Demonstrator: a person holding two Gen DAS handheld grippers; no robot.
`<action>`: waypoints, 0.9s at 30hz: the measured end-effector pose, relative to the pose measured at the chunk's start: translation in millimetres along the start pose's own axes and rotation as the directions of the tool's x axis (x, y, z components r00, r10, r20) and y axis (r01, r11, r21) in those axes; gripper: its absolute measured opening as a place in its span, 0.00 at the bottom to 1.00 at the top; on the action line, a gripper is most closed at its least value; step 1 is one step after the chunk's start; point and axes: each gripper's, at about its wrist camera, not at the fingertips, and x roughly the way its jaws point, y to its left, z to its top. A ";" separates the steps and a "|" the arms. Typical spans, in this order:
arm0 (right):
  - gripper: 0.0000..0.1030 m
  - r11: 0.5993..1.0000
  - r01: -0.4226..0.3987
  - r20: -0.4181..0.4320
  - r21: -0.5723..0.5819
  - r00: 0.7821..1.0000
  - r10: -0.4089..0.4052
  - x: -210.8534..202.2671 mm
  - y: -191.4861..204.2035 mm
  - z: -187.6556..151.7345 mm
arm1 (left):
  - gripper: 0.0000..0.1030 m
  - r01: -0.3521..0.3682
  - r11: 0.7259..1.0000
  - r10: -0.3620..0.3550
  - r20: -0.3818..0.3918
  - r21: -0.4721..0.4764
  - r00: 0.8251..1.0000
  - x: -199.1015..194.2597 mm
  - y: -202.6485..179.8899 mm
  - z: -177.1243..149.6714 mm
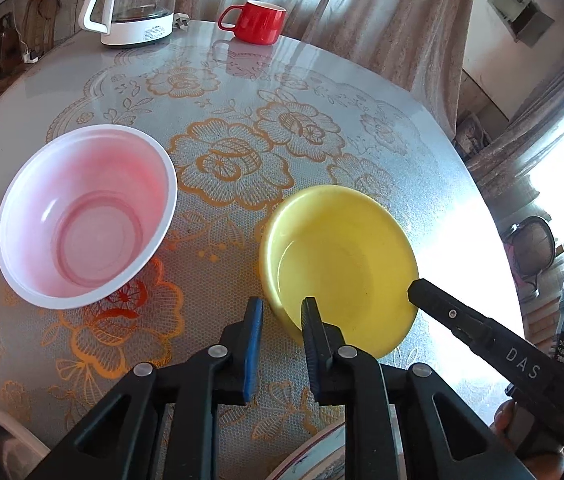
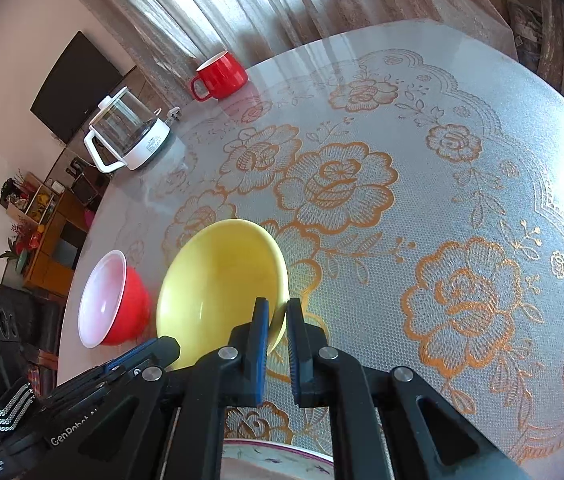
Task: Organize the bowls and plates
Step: 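Move the left tool to the yellow bowl rim and close it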
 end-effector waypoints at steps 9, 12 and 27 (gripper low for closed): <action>0.09 1.000 0.000 0.003 0.012 1.000 0.000 2.6 -3.2 -5.0 | 0.15 -0.027 0.997 0.026 0.016 0.072 1.000 0.2 -9.3 -7.4; 0.07 1.000 -0.008 0.006 0.013 1.000 0.008 -1.3 -2.1 -10.2 | 0.14 -0.009 0.998 0.008 0.017 0.054 1.000 -7.1 -4.3 -11.6; 0.07 0.996 -0.089 0.028 -0.018 0.996 0.090 -27.9 23.2 -37.9 | 0.14 -0.020 0.998 0.012 0.132 0.066 0.991 -69.1 9.0 -45.8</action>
